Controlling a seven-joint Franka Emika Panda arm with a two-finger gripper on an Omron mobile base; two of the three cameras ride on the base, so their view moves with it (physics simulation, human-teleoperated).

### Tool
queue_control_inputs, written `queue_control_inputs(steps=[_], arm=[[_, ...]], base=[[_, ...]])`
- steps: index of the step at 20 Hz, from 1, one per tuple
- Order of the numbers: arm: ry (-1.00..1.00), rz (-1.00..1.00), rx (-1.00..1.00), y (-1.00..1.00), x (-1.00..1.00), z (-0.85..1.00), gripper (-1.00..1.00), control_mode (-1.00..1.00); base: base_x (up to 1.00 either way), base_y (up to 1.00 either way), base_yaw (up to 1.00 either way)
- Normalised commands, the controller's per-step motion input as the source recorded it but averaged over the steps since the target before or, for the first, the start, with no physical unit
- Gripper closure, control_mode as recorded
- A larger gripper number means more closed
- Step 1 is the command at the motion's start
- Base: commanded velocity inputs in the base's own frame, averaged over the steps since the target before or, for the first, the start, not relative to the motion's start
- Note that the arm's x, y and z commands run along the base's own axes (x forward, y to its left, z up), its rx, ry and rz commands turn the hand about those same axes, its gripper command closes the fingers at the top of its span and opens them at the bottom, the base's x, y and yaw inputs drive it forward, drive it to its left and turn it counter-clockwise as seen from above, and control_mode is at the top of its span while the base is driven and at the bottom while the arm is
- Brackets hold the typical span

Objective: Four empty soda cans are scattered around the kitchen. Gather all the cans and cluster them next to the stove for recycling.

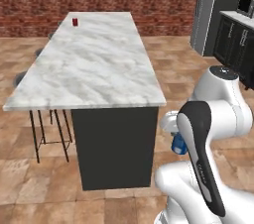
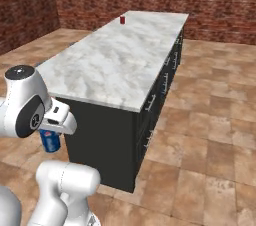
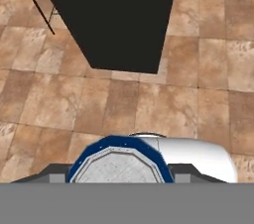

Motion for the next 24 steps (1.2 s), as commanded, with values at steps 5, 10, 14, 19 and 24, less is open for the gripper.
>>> queue_control_inputs(steps=[5,10,14,19,24], arm=[[0.00,0.00,0.00,0.00,0.00,0.00,1.00,1.00],[0.00,0.00,0.00,0.00,0.00,0.00,1.00,1.00],[0.00,0.00,0.00,0.00,0.00,0.00,1.00,1.00],[0.00,0.00,0.00,0.00,0.00,0.00,1.00,1.00],[0.00,0.00,0.00,0.00,0.00,0.00,1.00,1.00]], base=[[-0.18,-0.83,0.00],[0.00,-0.78,0.00],[0.00,-0.83,-0.01],[0.15,-0.79,-0.08],[0.20,-0.74,-0.15]])
